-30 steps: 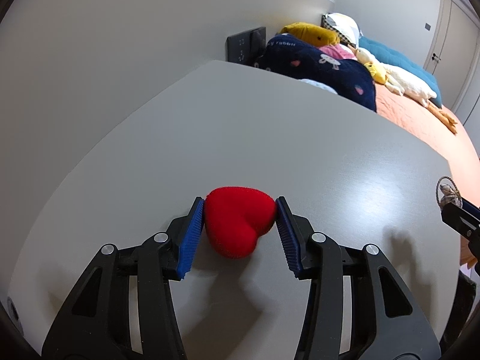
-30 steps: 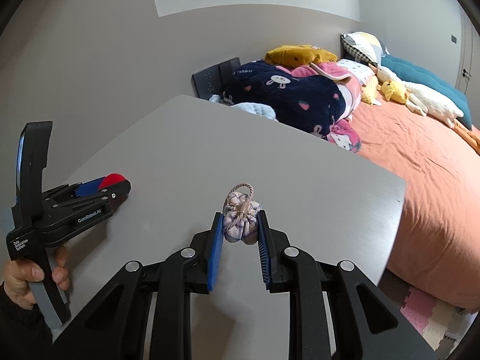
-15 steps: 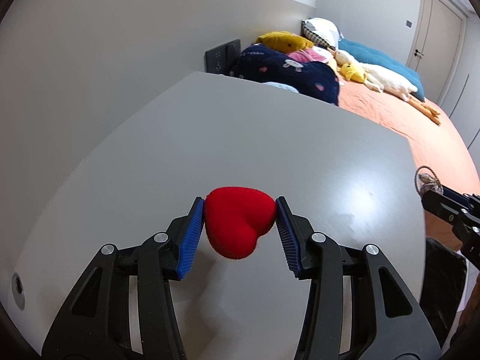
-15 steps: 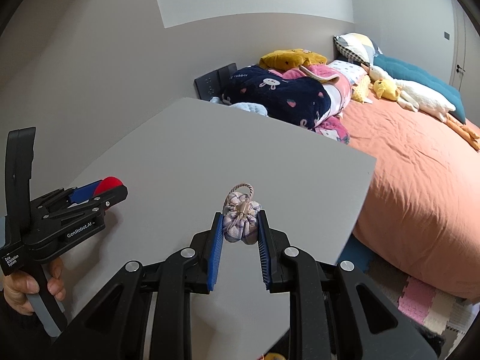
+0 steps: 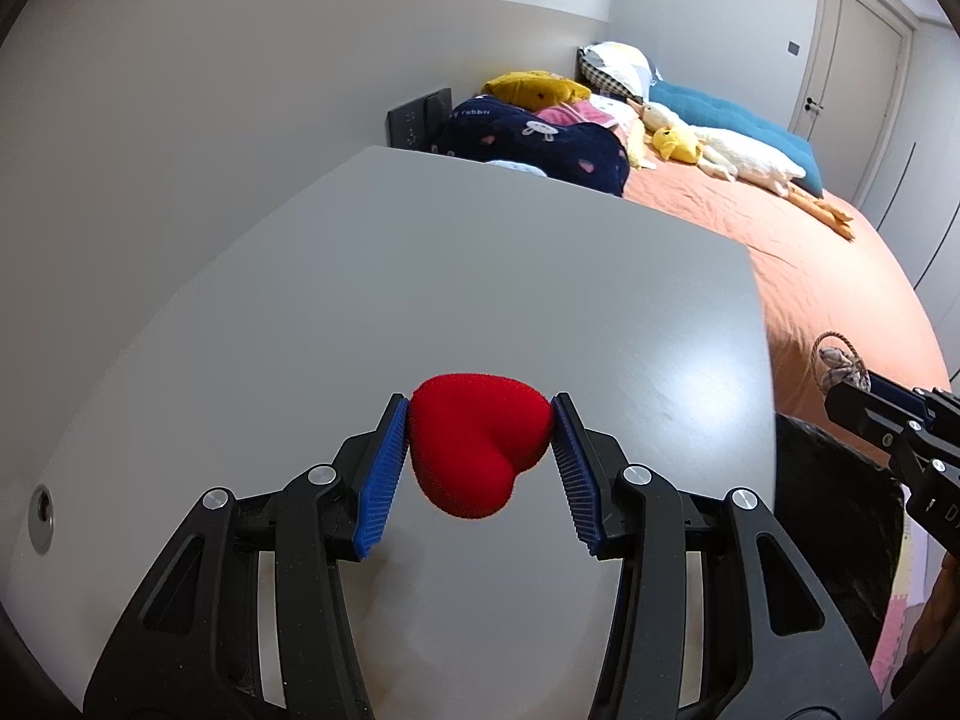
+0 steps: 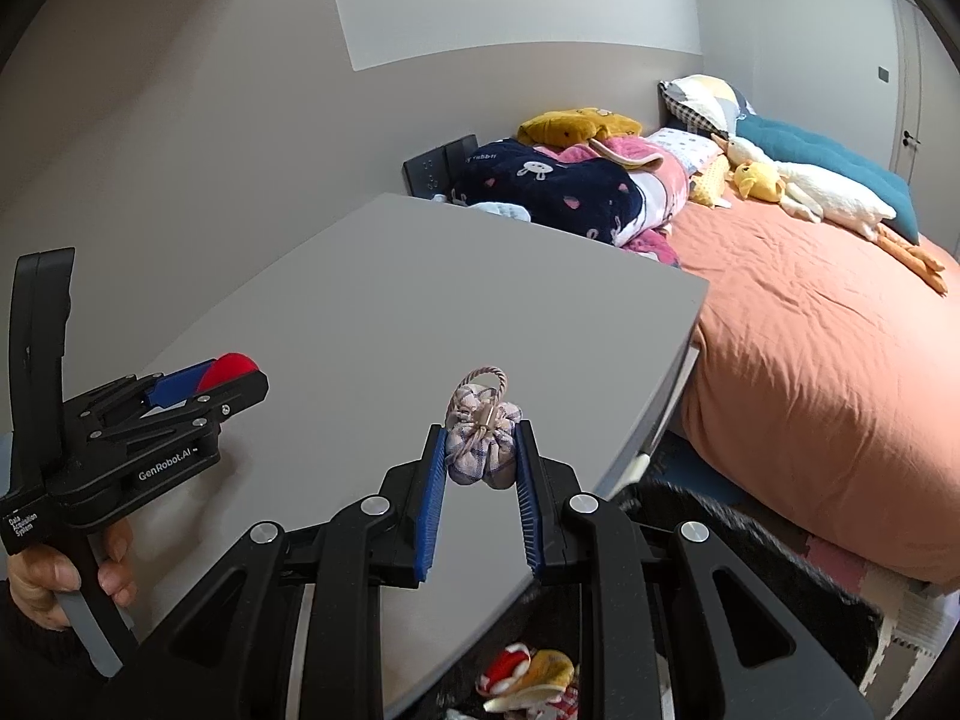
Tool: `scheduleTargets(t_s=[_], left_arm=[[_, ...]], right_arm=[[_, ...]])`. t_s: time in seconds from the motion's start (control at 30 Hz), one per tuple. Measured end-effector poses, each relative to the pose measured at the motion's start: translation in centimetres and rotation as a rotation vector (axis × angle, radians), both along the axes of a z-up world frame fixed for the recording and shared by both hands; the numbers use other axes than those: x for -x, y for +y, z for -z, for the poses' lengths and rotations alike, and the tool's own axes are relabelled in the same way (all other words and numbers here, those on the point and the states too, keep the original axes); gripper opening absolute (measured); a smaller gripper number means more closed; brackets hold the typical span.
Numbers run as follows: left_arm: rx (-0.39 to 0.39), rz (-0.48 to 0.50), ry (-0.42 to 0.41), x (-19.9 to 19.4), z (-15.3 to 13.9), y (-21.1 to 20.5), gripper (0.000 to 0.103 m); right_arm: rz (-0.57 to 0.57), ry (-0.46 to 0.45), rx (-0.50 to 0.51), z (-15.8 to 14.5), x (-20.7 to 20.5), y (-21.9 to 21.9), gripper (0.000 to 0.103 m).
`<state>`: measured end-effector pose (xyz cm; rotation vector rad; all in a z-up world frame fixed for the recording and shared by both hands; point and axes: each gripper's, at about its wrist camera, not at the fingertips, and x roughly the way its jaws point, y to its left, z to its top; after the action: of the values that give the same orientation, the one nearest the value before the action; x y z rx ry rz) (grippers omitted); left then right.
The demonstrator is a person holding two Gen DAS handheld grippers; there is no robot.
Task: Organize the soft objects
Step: 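Carry the heart and hair tie over the bin and open both tools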
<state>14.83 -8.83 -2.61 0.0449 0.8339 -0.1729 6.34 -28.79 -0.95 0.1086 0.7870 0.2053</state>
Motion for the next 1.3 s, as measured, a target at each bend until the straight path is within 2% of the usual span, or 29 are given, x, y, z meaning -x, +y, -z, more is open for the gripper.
scheduleTargets(t_s=[0.67, 1.3], left_arm=[[-0.008, 0.068, -0.012, 6.4, -0.5, -3.0, 0.047], [0.001, 0.206, -0.022, 10.4, -0.4, -10.1, 0.047]], right_arm=[[0.047, -0.028, -0.007, -0.3, 8.7, -2.2, 0.024], [0.175, -0.045, -0.002, 0.1, 14.7, -8.4, 0.025]])
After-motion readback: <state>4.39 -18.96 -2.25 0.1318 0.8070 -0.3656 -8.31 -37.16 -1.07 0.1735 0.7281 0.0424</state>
